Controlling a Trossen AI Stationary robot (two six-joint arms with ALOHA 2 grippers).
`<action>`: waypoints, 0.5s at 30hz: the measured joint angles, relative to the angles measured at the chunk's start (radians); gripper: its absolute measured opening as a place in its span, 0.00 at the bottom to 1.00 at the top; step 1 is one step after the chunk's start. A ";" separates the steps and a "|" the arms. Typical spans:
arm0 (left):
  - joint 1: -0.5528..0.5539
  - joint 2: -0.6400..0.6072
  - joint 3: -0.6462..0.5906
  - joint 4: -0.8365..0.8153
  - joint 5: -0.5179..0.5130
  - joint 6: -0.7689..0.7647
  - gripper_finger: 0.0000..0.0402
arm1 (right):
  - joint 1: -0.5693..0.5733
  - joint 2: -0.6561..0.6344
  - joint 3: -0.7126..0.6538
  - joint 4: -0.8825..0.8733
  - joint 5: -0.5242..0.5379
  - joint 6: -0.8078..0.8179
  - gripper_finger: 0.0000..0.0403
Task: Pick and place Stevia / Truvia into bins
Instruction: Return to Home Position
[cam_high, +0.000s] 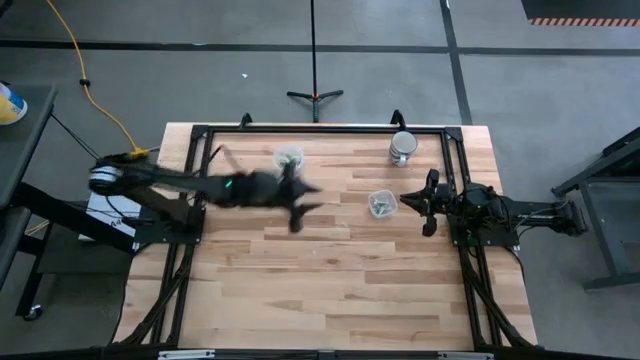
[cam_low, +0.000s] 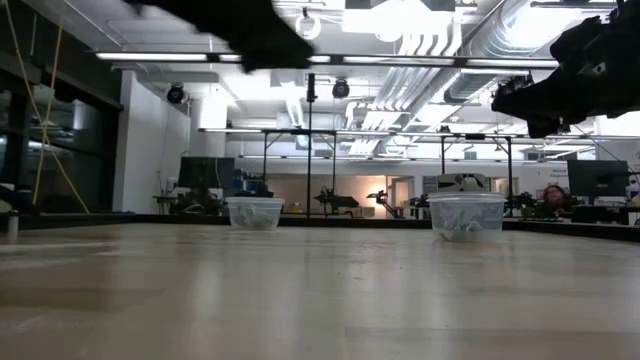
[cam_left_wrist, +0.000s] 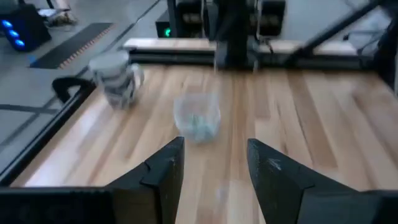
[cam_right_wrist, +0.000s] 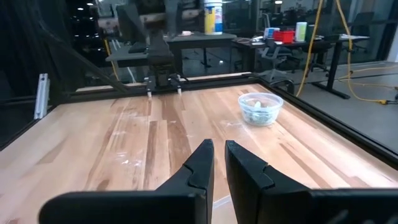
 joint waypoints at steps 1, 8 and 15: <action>-0.036 -0.054 -0.060 0.007 -0.040 -0.003 0.52 | 0.000 0.000 0.000 0.000 -0.006 0.000 0.08; -0.177 -0.499 -0.366 0.058 -0.176 0.036 0.52 | 0.000 0.000 0.000 0.001 -0.005 0.000 0.08; -0.232 -0.898 -0.562 0.015 -0.204 0.071 0.52 | 0.000 0.000 0.000 0.001 -0.007 0.000 0.08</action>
